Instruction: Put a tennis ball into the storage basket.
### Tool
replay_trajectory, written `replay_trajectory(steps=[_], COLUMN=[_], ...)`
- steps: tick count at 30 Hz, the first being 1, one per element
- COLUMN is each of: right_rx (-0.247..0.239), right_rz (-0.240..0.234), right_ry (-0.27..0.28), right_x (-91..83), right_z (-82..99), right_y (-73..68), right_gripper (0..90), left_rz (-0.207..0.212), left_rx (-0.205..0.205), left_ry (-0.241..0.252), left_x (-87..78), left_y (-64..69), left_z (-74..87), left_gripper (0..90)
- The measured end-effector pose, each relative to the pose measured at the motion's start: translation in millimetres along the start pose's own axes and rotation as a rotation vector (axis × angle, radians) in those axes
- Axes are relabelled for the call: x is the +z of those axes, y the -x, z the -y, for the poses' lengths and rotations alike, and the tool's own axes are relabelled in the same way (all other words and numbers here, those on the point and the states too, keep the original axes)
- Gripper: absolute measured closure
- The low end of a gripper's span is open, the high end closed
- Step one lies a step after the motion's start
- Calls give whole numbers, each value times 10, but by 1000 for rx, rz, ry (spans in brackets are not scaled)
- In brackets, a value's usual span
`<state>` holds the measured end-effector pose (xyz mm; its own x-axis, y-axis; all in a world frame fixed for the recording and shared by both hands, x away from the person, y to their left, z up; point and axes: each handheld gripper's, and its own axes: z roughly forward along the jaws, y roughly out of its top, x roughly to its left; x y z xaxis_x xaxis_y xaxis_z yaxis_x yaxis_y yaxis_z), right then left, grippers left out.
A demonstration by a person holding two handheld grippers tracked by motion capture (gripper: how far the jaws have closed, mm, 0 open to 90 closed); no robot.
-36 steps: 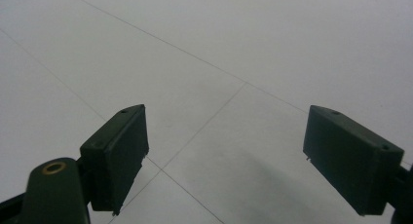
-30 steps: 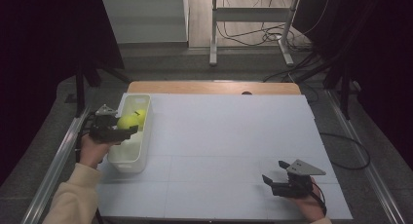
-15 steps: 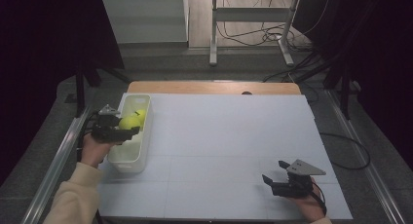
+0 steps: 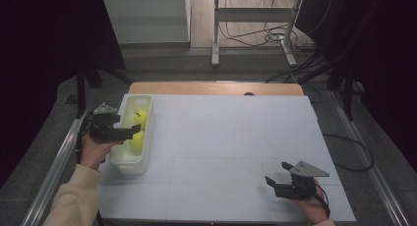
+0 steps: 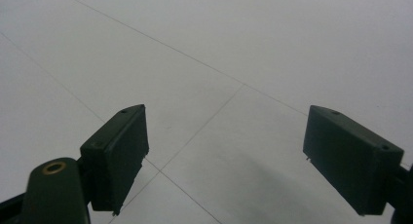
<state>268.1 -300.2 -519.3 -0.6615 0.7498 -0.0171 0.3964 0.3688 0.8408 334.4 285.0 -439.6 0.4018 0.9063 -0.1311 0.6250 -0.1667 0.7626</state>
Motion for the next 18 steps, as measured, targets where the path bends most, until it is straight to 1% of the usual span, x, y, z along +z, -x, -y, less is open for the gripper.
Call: replay_trajectory(steps=[2, 3, 5, 8, 10, 11, 13, 16, 17, 18], right_rx=[0, -1, 5, 9, 10, 10, 10, 13, 12, 12], right_rz=[0, 2, 3, 2, 2, 2, 6, 0, -1, -1], right_ry=[2, 3, 8, 10, 13, 13, 16, 21, 22, 22], right_x=[0, -1, -1, 7, 8, 8, 0, -16, -20, -20], right_z=[0, -1, -3, -6, -7, -7, -8, -7, -5, -5], right_y=[0, 1, 8, 17, 20, 20, 20, 16, 15, 15], right_gripper=[170, 170, 171, 171, 171, 171, 171, 171, 171, 171], left_rz=[12, 29, 47, 67, 87, 87, 106, 124, 124, 138], left_rx=[-3, -10, -16, -13, -16, -16, -18, -13, -13, -12], left_ry=[12, 20, 29, 53, 84, 84, 104, 140, 140, 154], left_x=[-18, -24, -34, -65, -112, -112, -149, -204, -204, -214], left_y=[10, 19, 34, 73, 119, 119, 155, 222, 222, 240], left_z=[4, 7, 6, -7, -25, -25, -35, -32, -32, -21], left_gripper=[89, 89, 88, 87, 88, 89, 90, 91, 92, 92])
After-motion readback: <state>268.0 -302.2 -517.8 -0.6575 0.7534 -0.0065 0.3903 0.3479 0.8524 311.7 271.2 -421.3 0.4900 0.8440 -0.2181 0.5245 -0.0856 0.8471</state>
